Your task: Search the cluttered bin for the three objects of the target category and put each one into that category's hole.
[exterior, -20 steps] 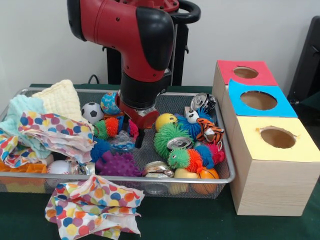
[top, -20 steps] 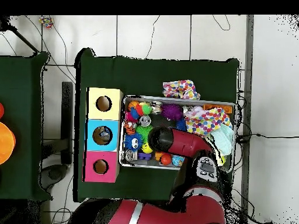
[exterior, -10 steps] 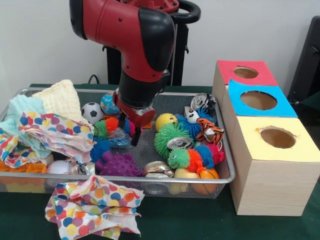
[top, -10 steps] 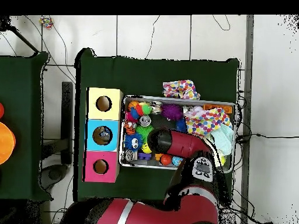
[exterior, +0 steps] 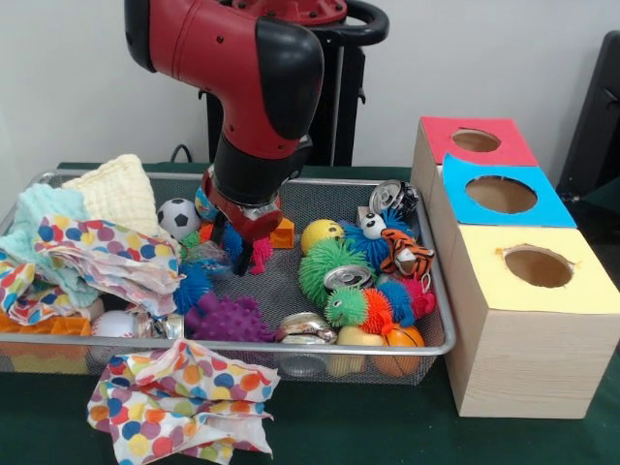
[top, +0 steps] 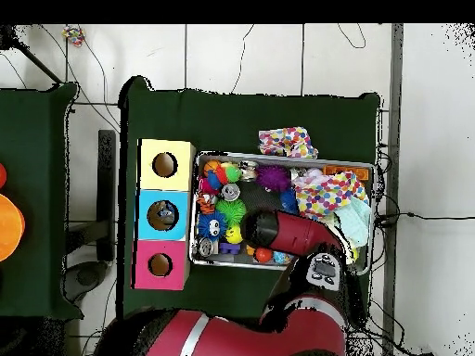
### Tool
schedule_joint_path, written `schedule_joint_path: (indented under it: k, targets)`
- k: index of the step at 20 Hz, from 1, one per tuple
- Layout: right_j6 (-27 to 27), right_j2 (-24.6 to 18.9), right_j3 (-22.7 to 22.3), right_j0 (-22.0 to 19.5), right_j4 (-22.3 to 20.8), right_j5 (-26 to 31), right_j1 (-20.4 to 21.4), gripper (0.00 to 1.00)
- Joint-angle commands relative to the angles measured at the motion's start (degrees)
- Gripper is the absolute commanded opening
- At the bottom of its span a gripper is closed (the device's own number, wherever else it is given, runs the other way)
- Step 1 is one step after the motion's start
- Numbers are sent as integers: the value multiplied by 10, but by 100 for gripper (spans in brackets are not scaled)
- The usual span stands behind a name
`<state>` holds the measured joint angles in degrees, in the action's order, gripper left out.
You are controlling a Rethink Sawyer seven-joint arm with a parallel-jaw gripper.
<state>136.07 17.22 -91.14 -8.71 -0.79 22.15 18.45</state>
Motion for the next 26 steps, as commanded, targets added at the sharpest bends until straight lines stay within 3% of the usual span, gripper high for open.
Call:
schedule_joint_path:
  k: [1,6,11,19,26]
  targets:
    - [65,-11,14,-2,8,-16,0,100]
    - [78,5,25,14,16,-7,7,100]
    - [105,13,31,21,29,-57,-21,100]
    - [172,85,30,86,73,-45,-60,100]
    - [192,127,37,118,124,-57,-103,100]
